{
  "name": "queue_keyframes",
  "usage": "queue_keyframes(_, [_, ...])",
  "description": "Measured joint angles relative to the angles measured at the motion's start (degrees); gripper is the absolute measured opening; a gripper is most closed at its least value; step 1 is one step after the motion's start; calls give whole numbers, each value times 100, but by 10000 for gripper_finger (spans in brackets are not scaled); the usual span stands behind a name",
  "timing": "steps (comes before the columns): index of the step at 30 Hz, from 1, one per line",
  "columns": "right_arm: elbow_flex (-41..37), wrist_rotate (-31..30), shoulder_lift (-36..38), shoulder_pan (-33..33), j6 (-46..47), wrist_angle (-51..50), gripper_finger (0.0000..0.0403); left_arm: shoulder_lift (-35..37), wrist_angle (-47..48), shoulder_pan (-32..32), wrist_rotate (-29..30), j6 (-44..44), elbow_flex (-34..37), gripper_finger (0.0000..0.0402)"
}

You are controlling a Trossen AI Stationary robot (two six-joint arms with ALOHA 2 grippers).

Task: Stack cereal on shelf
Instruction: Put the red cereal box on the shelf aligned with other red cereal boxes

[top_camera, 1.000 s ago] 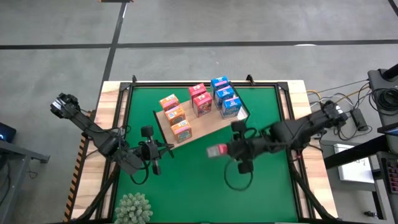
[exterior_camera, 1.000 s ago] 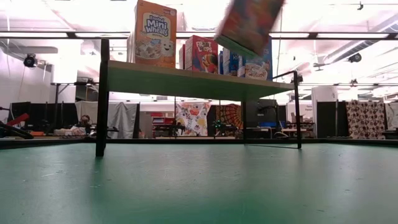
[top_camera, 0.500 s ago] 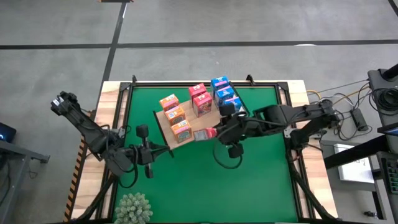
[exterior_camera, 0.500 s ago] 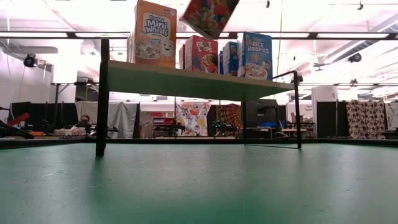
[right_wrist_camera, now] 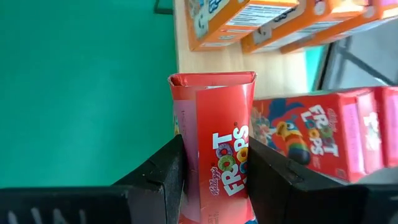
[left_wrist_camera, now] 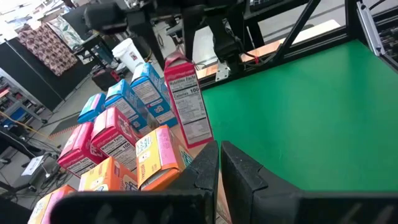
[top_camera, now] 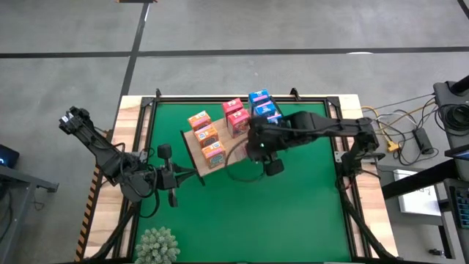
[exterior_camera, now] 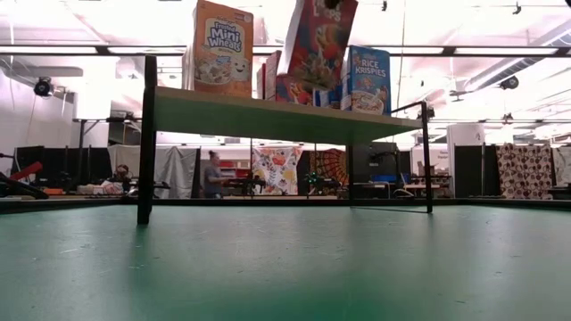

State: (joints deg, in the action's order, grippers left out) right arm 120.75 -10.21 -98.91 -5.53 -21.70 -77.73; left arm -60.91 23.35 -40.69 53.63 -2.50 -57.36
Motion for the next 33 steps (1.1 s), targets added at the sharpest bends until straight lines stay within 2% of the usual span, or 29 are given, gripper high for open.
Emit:
queue_keyframes(9, [0, 599, -22, 573, -488, 46, 134, -26, -24, 0, -2, 4, 2, 1])
queue_keyframes(25, [-47, 575, -57, 758, -543, 187, 135, -28, -23, 0, -4, 7, 6, 1])
queue_keyframes(33, [-207, 510, -57, 807, -581, 263, 149, -28, -46, 0, -4, 5, 6, 1])
